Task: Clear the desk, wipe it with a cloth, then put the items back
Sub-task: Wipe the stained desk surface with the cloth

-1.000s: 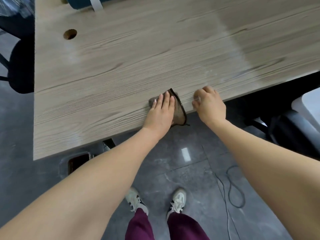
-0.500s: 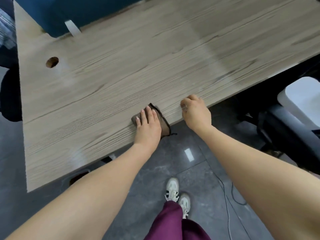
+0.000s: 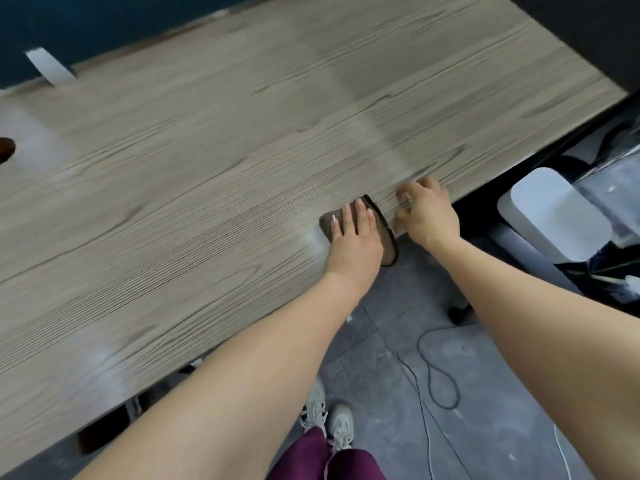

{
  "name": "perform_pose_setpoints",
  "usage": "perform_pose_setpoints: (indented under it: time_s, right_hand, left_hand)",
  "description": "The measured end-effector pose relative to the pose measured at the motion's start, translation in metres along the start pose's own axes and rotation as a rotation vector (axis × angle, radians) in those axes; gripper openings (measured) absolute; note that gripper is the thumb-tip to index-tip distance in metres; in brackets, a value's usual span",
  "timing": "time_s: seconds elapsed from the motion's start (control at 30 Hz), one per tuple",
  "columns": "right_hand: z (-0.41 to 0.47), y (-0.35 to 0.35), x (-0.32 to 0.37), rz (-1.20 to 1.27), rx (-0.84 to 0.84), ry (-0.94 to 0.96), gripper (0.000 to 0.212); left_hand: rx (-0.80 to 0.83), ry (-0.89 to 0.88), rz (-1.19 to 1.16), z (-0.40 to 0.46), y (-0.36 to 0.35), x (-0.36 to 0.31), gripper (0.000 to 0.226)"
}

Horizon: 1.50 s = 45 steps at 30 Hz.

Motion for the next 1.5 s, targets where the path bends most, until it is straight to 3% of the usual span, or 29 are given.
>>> perform_pose_setpoints:
  time_s: [0.2, 0.37, 0.47, 0.73, 0.9, 1.0, 1.07, 1.3, 1.43, 1.5]
  right_hand:
    - [0.000, 0.002, -0.003, 0.019, -0.019, 0.048, 0.035]
    - [0.008, 0.005, -0.016, 0.029, 0.030, 0.099, 0.034]
    - [0.021, 0.018, -0.040, 0.053, 0.000, 0.102, 0.031]
    - [0.065, 0.065, -0.142, 0.135, -0.049, 0.129, 0.030]
    - [0.086, 0.091, -0.192, 0.152, -0.075, 0.150, 0.030]
    - [0.100, 0.107, -0.217, 0.150, -0.099, 0.147, 0.030]
    - [0.108, 0.118, -0.235, 0.152, -0.119, 0.131, 0.029]
    - [0.135, 0.143, -0.284, 0.163, -0.165, 0.046, 0.026]
    - [0.137, 0.143, -0.283, 0.155, -0.129, 0.100, 0.025]
    - [0.135, 0.142, -0.285, 0.171, -0.107, 0.124, 0.027]
  left_hand:
    - [0.030, -0.064, 0.032, -0.018, -0.003, 0.019, 0.057]
    - [-0.061, 0.025, 0.062, -0.020, 0.002, 0.018, 0.052]
    - [0.045, 0.038, 0.121, 0.003, 0.003, -0.012, 0.054]
    - [0.001, 0.023, 0.171, 0.075, 0.024, -0.109, 0.056]
    - [-0.039, 0.100, 0.070, 0.130, 0.051, -0.172, 0.065]
    - [0.071, 0.058, 0.100, 0.159, 0.046, -0.212, 0.060]
    - [0.043, 0.040, 0.101, 0.176, 0.052, -0.231, 0.060]
    - [0.018, -0.051, 0.058, 0.174, 0.060, -0.240, 0.061]
    - [-0.129, -0.027, 0.062, 0.161, 0.069, -0.240, 0.061]
    - [-0.032, 0.005, 0.110, 0.165, 0.061, -0.246, 0.062]
Point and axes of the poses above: each hand's wrist, its own z-axis towards the middle knuckle, its own y-axis out of the back of the hand, x = y × z, the point moved 8 cm from there along z, towards the middle knuckle, and after that the axes turned 13 degrees about y, right-handed, at the moved point
